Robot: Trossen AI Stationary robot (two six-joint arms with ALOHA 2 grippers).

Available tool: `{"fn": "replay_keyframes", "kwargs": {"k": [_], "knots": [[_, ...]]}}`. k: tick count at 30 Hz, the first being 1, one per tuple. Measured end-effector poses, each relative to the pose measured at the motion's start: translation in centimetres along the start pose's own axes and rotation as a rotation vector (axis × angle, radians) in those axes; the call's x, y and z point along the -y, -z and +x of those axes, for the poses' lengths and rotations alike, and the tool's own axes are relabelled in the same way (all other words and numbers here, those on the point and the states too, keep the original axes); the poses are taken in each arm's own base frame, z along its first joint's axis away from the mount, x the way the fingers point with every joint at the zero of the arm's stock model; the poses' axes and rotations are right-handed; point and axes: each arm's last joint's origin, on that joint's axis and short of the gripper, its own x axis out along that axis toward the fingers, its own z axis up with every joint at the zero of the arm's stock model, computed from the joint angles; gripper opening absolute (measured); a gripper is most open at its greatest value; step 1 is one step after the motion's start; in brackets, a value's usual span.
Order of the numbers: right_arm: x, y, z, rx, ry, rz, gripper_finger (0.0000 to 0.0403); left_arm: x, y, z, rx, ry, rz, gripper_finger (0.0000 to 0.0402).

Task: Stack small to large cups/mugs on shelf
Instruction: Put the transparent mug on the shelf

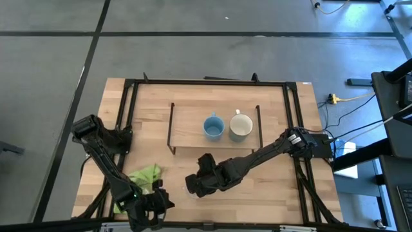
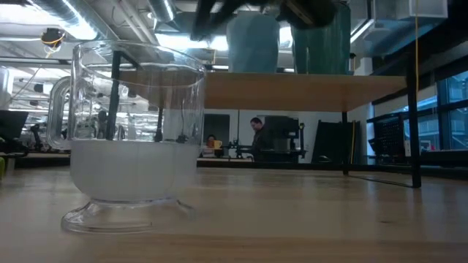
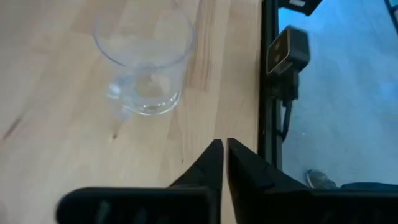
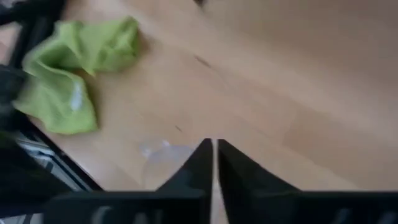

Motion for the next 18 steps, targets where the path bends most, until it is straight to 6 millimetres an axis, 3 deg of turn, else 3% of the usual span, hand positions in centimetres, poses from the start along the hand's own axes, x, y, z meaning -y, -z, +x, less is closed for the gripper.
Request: {"fn": "replay_keyframes", "kwargs": {"k": [5, 9, 18], "knots": [[-1.0, -0.9, -1.6, 0.091, -0.037, -0.034, 0.0008, 0.6, 0.6, 2.5, 0.057, 0.006, 0.007, 0.0002], [-2.0, -1.6, -3.1, 0.145, -0.084, -0.05, 0.0005, -0.5, -0.2, 4.8, 0.097, -0.072, -0.011, 0.0001], [-2.0, -1.5, -5.6, 0.179, -0.037, -0.118, 0.0004, -2.1, -1.0, 5.8, 0.021, -0.141, 0.013, 0.0]]}}
